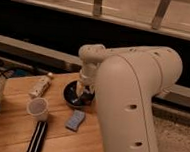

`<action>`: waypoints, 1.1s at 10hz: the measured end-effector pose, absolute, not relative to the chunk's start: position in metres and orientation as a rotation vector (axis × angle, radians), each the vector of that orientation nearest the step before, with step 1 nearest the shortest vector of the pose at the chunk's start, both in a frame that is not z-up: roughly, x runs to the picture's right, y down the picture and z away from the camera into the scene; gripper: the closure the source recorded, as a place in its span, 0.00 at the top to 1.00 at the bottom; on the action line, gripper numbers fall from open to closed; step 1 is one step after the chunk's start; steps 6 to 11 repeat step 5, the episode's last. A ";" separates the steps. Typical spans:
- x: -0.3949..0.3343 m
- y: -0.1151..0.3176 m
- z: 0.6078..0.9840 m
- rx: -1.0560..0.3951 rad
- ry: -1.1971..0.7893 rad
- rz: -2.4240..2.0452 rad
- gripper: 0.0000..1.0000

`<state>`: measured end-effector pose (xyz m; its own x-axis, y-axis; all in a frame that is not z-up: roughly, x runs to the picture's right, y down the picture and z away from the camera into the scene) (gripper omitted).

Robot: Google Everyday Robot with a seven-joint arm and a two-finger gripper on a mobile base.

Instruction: Place the pepper in the ceramic bowl

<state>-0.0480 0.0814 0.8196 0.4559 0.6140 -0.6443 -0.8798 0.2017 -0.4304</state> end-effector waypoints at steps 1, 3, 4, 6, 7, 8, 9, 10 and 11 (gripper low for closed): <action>-0.047 0.083 0.820 -0.863 0.371 1.077 0.87; -0.043 0.085 0.820 -0.866 0.372 1.081 0.87; -0.043 0.087 0.818 -0.866 0.373 1.080 0.87; -0.045 0.089 0.817 -0.863 0.373 1.079 0.87; -0.045 0.089 0.817 -0.863 0.373 1.079 0.87; -0.045 0.089 0.817 -0.863 0.373 1.079 0.87; -0.045 0.089 0.817 -0.863 0.373 1.079 0.87; -0.045 0.089 0.817 -0.863 0.373 1.079 0.87; -0.045 0.089 0.817 -0.863 0.373 1.079 0.87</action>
